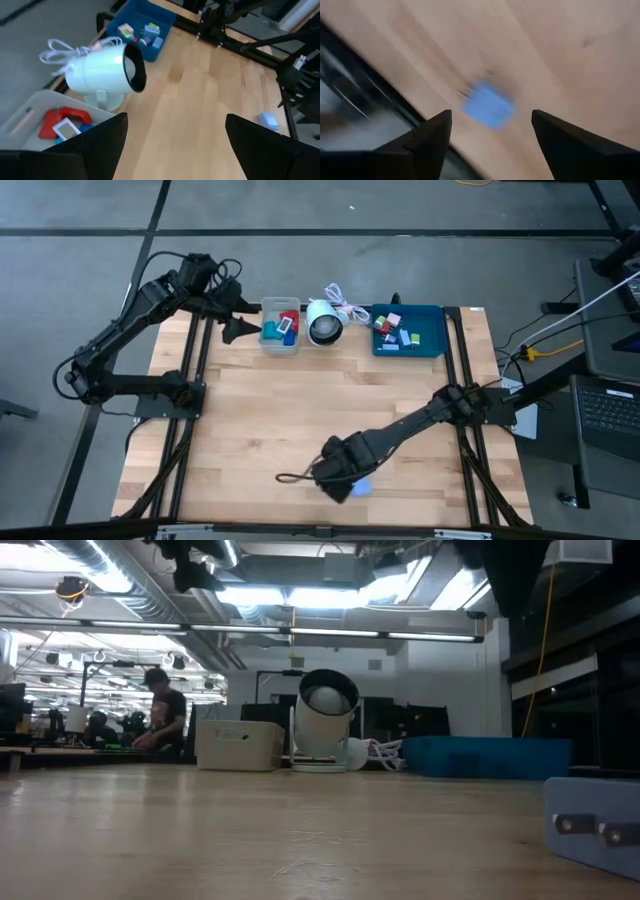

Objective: Pick & Place Office items
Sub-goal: Put the light purple charger adapter into the blue bin, then return to Home Position

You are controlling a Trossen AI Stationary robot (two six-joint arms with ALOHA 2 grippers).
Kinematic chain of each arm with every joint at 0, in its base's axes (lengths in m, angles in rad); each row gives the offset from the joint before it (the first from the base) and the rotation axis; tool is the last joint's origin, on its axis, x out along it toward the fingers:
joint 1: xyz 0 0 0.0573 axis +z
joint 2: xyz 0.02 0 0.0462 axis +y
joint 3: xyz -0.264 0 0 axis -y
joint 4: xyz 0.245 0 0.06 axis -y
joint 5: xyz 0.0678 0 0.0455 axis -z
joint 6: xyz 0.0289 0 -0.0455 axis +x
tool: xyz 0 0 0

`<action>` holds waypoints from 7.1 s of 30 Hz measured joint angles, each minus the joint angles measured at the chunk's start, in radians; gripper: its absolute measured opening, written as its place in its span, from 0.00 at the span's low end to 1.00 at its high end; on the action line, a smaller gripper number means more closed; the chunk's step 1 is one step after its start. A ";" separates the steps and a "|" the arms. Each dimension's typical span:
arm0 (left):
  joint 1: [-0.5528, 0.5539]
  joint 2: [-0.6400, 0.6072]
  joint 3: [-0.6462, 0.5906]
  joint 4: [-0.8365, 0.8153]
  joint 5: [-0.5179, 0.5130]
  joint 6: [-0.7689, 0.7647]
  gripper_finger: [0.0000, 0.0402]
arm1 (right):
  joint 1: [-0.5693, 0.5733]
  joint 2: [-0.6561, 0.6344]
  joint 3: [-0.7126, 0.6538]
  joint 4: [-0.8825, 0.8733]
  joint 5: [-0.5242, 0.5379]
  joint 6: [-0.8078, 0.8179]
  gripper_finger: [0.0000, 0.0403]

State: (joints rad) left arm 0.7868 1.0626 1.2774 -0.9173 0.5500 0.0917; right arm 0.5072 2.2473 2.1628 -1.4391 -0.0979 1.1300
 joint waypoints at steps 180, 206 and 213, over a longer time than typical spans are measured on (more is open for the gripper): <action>0.177 0.005 0.001 0.211 -0.111 -0.121 0.82 | -1.407 -0.762 -1.207 0.789 0.318 -0.769 0.91; 0.238 -0.341 0.049 0.261 -0.484 -0.321 0.82 | -1.005 -1.294 -1.080 0.931 -0.035 -0.759 0.86; 0.237 -0.557 0.032 0.010 -0.626 -0.438 0.82 | -0.802 -1.353 -1.083 1.017 -0.004 -0.889 0.86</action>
State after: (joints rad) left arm 1.0234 0.5058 1.3095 -0.9078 -0.0760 -0.3458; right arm -0.2950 0.8940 1.0794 -0.4216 -0.1020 0.2406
